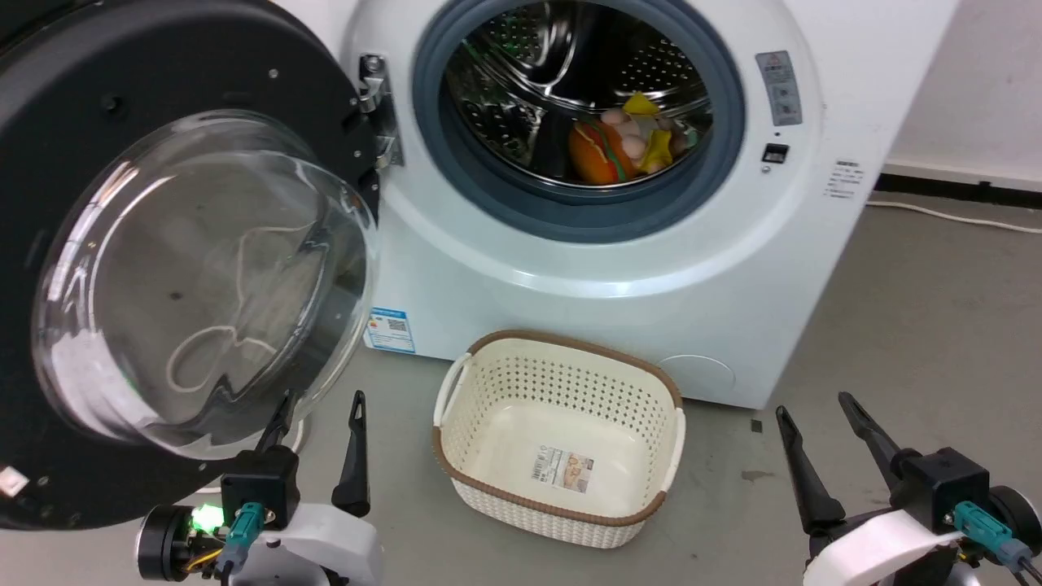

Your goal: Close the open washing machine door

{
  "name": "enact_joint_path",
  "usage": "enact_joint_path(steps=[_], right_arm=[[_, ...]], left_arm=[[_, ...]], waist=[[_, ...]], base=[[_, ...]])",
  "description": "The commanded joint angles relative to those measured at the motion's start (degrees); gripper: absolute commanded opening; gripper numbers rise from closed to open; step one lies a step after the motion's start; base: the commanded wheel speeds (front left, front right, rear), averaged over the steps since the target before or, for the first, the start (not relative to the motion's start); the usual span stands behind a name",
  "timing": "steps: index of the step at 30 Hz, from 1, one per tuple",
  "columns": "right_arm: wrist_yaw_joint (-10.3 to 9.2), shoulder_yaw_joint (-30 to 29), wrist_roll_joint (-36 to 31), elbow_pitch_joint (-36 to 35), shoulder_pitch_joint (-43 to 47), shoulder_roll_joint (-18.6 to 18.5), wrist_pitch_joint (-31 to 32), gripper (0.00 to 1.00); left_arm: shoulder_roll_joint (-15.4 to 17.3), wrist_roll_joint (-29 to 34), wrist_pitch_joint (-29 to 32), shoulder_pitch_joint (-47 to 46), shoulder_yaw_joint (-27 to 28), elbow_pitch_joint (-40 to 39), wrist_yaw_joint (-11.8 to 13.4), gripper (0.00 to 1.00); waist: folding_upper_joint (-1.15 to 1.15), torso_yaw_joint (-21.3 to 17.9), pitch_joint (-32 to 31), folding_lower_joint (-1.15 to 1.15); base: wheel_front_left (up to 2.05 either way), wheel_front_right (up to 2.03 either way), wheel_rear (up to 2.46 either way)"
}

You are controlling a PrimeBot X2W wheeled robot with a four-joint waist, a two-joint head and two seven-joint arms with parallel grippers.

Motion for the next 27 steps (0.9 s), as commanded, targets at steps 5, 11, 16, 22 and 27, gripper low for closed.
enact_joint_path(steps=[5,11,16,22,27], right_arm=[[0.01,0.21,0.48,-0.45,1.05,0.07,-1.14,1.00],[0.01,0.44,0.73,-0.34,1.37,0.08,-1.86,1.00],[0.01,1.07,0.89,-0.30,1.16,0.09,-2.46,1.00],[0.02,2.50,0.82,0.29,0.20,0.10,-3.18,1.00],[0.02,4.04,0.62,1.06,-0.70,0.11,-3.78,1.00]], left_arm=[[0.64,0.12,-1.13,0.39,-0.53,-0.33,0.51,1.00],[1.08,0.10,-1.84,0.67,-0.92,-0.56,0.75,1.00],[1.43,0.04,-2.44,1.05,-0.95,-1.15,1.27,1.00],[1.68,-0.01,-3.16,1.69,-0.88,-2.22,2.20,1.00],[1.86,-0.07,-3.76,2.36,-0.78,-3.17,3.00,1.00]], waist=[[0.00,2.19,-0.32,-0.01],[0.00,4.75,-0.61,-0.01],[0.00,6.50,-0.37,-0.01],[0.00,8.23,0.06,-0.01],[0.00,9.57,0.29,-0.01]], base=[[0.00,0.00,0.00],[0.00,0.00,0.00],[0.00,0.00,0.00],[0.00,0.00,0.00],[0.00,0.00,0.00]])
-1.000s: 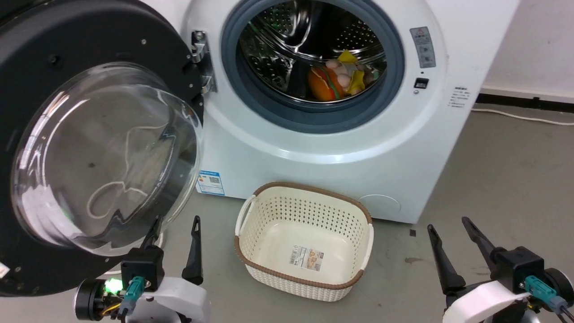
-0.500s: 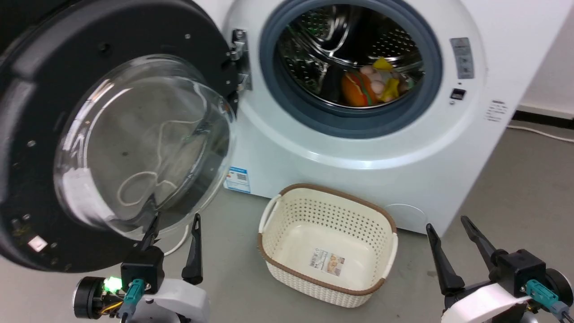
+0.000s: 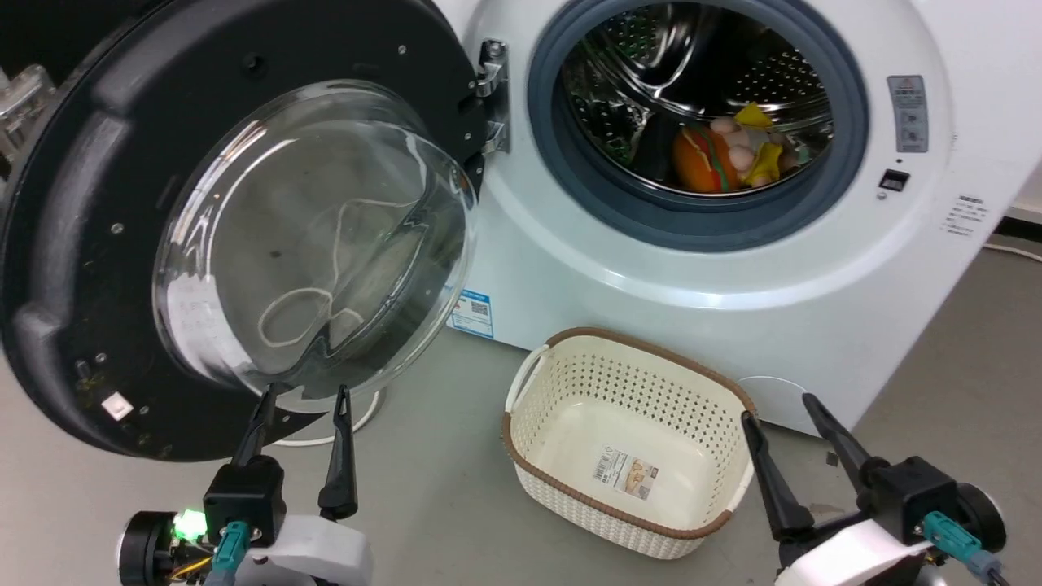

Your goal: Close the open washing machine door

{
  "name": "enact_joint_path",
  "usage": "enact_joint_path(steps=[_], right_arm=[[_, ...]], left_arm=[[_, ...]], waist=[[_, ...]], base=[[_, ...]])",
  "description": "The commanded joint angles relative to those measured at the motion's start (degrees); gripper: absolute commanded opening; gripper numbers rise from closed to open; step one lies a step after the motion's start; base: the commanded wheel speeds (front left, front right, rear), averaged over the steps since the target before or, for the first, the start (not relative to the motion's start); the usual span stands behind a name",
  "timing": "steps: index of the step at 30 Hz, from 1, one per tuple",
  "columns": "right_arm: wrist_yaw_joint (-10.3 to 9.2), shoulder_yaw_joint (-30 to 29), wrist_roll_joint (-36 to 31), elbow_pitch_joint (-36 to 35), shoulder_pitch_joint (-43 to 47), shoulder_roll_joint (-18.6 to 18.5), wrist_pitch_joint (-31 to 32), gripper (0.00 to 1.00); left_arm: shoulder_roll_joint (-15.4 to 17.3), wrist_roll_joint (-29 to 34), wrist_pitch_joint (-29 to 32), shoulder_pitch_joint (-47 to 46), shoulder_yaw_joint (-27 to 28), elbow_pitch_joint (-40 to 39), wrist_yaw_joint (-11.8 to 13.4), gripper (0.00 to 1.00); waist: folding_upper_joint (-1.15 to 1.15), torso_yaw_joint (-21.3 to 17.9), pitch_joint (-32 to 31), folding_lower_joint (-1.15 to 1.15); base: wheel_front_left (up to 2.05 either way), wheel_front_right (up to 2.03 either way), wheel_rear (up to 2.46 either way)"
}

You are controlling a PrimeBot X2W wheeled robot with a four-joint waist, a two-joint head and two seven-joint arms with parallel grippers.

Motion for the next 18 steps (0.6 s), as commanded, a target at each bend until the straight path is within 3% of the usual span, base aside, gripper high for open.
enact_joint_path(steps=[1,18], right_arm=[[0.02,0.67,0.11,0.40,-0.89,0.10,-0.59,1.00],[0.03,3.54,-0.20,2.12,-1.94,0.13,-2.62,1.00]], left_arm=[[0.42,-0.08,-0.63,1.12,-0.01,-0.54,0.62,1.00],[1.13,-0.28,-2.66,2.53,-0.47,-2.27,2.36,1.00]], waist=[[0.00,0.64,0.12,0.00],[0.00,4.62,-0.02,0.00]], base=[[0.00,0.00,0.00],[0.00,0.00,0.00]])
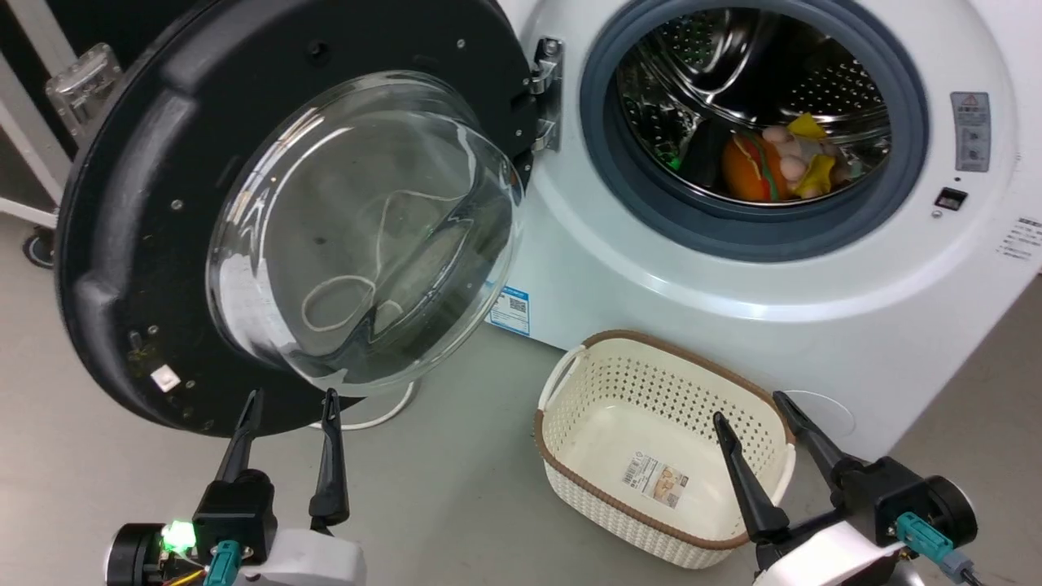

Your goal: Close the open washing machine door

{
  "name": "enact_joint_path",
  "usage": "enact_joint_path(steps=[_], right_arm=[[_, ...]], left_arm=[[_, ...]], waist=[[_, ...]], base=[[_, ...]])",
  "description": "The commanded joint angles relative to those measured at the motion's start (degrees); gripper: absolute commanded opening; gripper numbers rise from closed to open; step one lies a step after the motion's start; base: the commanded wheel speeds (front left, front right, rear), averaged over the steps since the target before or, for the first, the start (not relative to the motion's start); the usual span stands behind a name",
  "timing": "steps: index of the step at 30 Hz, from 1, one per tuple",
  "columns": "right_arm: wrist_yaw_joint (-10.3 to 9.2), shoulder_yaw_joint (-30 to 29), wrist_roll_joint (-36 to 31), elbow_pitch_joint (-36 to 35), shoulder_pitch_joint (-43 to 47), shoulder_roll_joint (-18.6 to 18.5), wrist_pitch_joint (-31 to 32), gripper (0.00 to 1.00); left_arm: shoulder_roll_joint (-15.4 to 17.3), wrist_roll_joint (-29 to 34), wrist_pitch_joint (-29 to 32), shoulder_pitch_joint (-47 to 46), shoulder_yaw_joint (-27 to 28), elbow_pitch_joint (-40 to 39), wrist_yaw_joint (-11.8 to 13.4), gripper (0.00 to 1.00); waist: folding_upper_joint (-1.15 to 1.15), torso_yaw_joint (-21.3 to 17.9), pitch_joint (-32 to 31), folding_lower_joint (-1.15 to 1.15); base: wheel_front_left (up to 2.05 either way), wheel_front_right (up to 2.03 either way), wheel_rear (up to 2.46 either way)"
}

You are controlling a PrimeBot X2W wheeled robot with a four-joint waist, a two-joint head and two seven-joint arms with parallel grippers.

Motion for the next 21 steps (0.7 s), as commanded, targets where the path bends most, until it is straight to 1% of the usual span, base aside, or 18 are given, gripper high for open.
enact_joint_path(steps=[1,16,17,18,21], right_arm=[[0.03,0.29,0.25,0.23,-0.67,0.13,-0.59,1.00],[0.03,1.18,1.40,0.68,-0.19,0.16,-2.38,1.00],[0.03,1.19,1.45,0.66,-0.15,0.16,-2.50,1.00],[0.03,1.18,1.47,0.61,-0.08,0.17,-2.62,1.00],[0.03,0.85,1.48,0.29,0.32,0.17,-2.98,1.00]], left_arm=[[0.37,-0.27,-0.62,0.68,-0.18,-0.36,0.39,1.00],[1.29,-0.88,-2.41,0.88,-0.69,-1.24,0.90,1.00],[1.10,-1.38,-2.53,0.80,-0.54,-1.49,0.89,0.26],[0.83,-2.19,-2.65,0.77,-0.29,-1.74,0.76,0.00],[0.35,-4.38,-3.01,0.45,1.03,-2.86,0.23,0.00]], waist=[[0.00,0.34,-0.04,0.00],[0.00,3.79,-0.24,0.00],[0.00,4.04,-0.24,0.00],[0.00,4.29,-0.23,0.00],[0.00,5.12,-0.10,0.00]], base=[[0.00,0.00,0.00],[0.00,0.00,0.00],[0.00,0.00,0.00],[0.00,0.00,0.00],[0.00,0.00,0.00]])
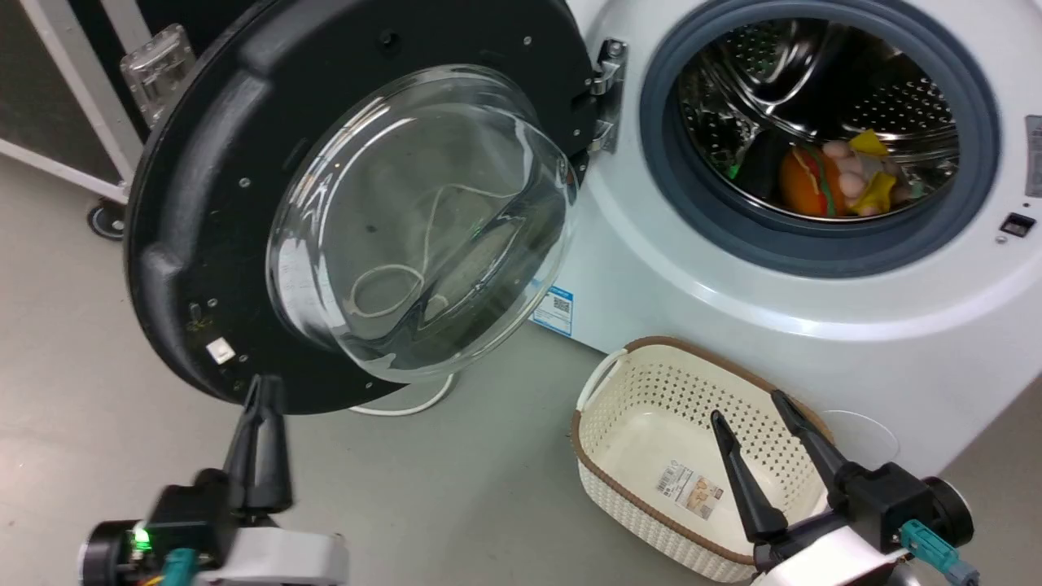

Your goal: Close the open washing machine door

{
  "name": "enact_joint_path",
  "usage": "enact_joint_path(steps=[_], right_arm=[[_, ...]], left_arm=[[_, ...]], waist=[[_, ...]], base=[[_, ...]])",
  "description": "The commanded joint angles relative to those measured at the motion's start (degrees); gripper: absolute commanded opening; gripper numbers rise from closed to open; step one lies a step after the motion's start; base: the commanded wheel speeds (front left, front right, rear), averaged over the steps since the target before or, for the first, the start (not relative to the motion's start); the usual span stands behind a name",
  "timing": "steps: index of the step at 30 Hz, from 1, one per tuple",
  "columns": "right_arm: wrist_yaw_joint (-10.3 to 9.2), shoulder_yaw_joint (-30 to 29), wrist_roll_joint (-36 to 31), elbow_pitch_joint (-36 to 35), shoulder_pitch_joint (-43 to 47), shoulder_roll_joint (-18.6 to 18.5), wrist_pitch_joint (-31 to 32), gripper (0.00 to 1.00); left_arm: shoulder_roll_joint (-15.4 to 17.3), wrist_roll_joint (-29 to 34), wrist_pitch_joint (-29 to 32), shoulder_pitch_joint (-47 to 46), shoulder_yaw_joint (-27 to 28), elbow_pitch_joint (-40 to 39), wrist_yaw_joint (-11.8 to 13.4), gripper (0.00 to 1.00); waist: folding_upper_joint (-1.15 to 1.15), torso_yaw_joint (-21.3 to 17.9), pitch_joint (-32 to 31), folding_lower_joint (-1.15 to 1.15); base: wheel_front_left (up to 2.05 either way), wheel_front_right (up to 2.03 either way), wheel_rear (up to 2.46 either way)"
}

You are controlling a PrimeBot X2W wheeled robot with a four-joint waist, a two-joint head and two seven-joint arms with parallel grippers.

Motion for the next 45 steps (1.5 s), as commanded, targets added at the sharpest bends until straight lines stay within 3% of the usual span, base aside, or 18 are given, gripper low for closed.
enact_joint_path(steps=[1,7,12,19,27,32,38,45], right_arm=[[0.03,-0.10,0.25,-0.31,0.43,0.18,-0.56,1.00],[0.03,-1.33,-0.45,-1.54,1.68,0.19,-1.28,1.00],[0.04,-1.61,-1.18,-2.60,1.85,0.13,-1.88,1.00],[0.04,-0.69,-0.96,-3.31,-0.26,-0.40,-2.71,1.00],[0.04,-0.17,-0.19,-3.45,-1.87,-1.66,-3.67,1.00],[0.04,0.02,0.14,-3.30,-2.94,-2.01,-4.27,1.00],[0.05,-0.20,0.51,-2.87,-3.23,-1.85,-4.70,1.00],[0.05,-0.99,0.63,-2.04,-2.46,-1.31,-4.70,1.00]], left_arm=[[-0.17,-1.05,-0.59,0.07,0.77,-0.84,-0.31,0.00],[0.99,-8.90,-1.28,-4.38,5.73,-0.95,-4.62,0.00],[4.16,-20.41,2.69,-15.44,12.05,3.58,-7.05,0.00],[12.21,-33.17,13.38,-29.58,20.11,14.28,-6.41,0.00],[17.92,-48.02,27.58,-41.34,26.76,27.68,-3.07,0.00],[18.88,-56.97,36.37,-45.88,29.90,34.11,-1.37,0.00],[18.65,-64.88,48.21,-45.12,30.22,34.91,-3.29,0.00],[16.77,-69.67,56.97,-39.56,29.83,30.20,-4.89,0.00]], waist=[[0.00,0.55,0.17,0.00],[0.00,2.30,1.92,0.00],[0.00,2.89,4.30,0.00],[0.00,0.80,7.84,0.00],[0.00,-1.07,11.48,0.00],[0.00,-1.81,12.83,0.00],[0.00,-2.29,12.47,0.00],[0.00,-2.49,9.82,0.00]], base=[[0.00,0.00,0.00],[0.00,0.00,0.00],[0.00,0.00,0.00],[0.00,0.00,0.00],[0.00,0.00,0.00],[0.00,0.00,0.00],[0.00,0.00,0.00],[0.00,0.00,0.00]])
